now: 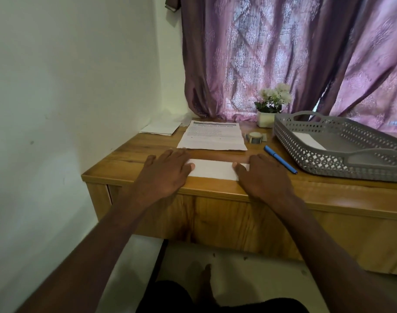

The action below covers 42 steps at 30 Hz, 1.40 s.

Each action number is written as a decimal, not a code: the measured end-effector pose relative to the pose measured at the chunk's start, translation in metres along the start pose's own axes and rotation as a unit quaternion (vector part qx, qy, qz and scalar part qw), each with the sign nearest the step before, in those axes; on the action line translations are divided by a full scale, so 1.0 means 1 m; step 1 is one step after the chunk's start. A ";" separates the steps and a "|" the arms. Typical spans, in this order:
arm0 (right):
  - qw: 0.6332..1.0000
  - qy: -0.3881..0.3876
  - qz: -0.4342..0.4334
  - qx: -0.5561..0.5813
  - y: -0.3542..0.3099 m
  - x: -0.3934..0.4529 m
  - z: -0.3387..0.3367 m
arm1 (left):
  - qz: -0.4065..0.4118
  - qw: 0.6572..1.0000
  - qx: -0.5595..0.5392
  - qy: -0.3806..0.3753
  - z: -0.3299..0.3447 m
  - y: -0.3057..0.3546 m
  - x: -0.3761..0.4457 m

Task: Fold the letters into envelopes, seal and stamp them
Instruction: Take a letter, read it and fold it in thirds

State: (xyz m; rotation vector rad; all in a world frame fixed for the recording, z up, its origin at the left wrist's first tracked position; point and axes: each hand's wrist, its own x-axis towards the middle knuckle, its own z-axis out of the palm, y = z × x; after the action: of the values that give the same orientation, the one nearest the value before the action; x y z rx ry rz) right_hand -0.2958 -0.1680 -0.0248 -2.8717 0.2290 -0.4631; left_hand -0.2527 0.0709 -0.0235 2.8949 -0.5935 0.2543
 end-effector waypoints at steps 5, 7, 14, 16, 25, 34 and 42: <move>0.999 0.034 -0.003 0.023 0.001 0.000 0.002 | 0.028 0.999 -0.016 -0.029 -0.017 -0.004 0.016; 0.999 0.037 -0.004 0.031 0.002 0.000 0.002 | 0.028 0.998 -0.026 -0.059 -0.029 -0.007 0.023; 0.994 0.071 -0.014 0.077 0.005 0.002 0.003 | 0.054 0.990 -0.082 -0.102 -0.054 -0.014 0.044; 0.988 0.099 -0.011 0.119 0.007 0.003 0.002 | 0.085 0.981 -0.159 -0.071 -0.056 -0.021 0.047; 0.779 0.059 0.046 0.623 -0.003 0.026 -0.020 | -0.023 0.800 -0.592 0.091 -0.035 -0.013 0.053; 0.726 -0.022 0.099 0.680 -0.047 0.124 -0.009 | -0.091 0.734 -0.658 0.141 -0.012 0.003 0.115; 0.893 0.097 0.049 0.436 -0.057 0.199 0.027 | -0.038 0.972 -0.147 0.179 0.012 -0.055 0.162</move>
State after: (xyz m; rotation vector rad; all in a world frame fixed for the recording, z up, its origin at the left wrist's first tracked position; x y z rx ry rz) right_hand -0.0939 -0.1450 0.0222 -1.9274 0.1427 -0.6322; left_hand -0.0818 0.0579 -0.0099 2.4948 -0.4138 0.6056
